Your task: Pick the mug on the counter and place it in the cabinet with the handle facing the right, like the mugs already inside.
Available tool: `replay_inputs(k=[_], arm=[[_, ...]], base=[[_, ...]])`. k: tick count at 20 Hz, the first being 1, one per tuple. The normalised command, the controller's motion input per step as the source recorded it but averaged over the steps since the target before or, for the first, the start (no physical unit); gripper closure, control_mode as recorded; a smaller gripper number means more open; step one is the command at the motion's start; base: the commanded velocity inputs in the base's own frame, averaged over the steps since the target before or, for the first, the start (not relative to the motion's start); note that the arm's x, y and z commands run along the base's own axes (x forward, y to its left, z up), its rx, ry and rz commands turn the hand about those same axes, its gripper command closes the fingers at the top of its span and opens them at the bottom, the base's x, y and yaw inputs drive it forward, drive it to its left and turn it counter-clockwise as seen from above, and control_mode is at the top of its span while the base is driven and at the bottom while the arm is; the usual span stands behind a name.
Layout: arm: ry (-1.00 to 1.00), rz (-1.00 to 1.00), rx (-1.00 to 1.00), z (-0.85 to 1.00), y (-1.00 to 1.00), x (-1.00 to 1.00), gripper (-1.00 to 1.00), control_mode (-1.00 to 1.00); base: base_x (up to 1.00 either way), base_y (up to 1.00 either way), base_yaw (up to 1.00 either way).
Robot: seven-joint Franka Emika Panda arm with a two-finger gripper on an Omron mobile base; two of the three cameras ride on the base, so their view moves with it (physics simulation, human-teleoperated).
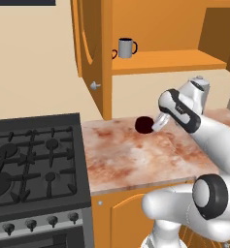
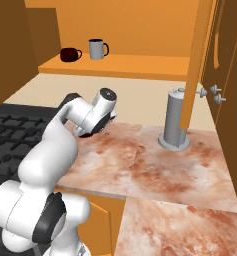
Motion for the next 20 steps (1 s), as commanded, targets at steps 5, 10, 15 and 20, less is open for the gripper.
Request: replay_inputs(k=[5,10,15,20], arm=[[0.04,0.4,0.0,0.15,0.15,0.0,1.0,-1.0],[-0.02,0.19,0.0,0.29,0.0,-0.02,1.0,-1.0],[-0.05,0.13,0.0,0.45,0.03,-0.04,1.0,-1.0],[-0.05,0.13,0.0,0.48,0.07,-0.08,1.0,-1.0]], base=[[0.0,0.0,0.0],[0.0,0.0,0.0],[0.0,0.0,0.0],[0.0,0.0,0.0]])
